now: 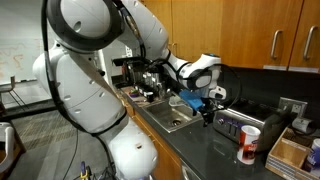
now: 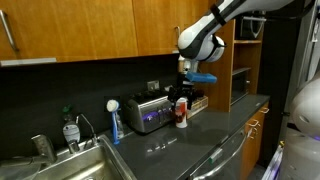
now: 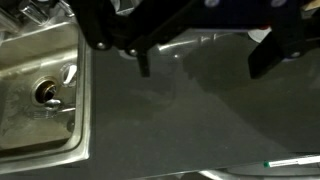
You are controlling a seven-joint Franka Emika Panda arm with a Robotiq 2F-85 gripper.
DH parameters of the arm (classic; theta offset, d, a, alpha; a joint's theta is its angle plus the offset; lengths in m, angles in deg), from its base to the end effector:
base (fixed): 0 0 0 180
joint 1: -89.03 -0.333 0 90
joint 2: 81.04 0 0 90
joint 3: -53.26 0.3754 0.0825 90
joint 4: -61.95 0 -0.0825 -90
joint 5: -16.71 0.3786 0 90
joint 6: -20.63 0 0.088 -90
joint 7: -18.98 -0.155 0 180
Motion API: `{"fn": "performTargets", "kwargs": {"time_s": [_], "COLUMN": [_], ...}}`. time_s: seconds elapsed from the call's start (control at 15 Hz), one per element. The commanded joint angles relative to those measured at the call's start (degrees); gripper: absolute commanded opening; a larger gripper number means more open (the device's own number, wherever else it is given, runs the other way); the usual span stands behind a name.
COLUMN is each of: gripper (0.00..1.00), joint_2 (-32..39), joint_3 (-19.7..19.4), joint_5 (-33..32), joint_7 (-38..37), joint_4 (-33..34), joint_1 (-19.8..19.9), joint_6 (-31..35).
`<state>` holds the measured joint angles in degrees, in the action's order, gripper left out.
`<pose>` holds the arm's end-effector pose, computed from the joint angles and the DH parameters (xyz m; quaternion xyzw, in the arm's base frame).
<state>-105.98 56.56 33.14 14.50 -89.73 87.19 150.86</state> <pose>0.3652 0.0500 0.3998 -0.9908 0.0855 -0.0227 0.1020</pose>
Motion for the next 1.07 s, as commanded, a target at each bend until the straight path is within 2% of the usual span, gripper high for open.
{"fn": "performTargets", "kwargs": {"time_s": [0.0,0.53,1.0], "gripper": [1.0,1.0,1.0], "joint_2": [2.6,6.2,6.8], "joint_3": [0.3,0.2,-0.2], "joint_5": [-4.2,-9.5,-10.3], "joint_7": [-2.7,-6.9,-9.5], "joint_4": [-1.3,-2.6,-3.3], "joint_1": [1.3,3.3,4.5], "joint_6": [3.2,10.1,21.8]}}
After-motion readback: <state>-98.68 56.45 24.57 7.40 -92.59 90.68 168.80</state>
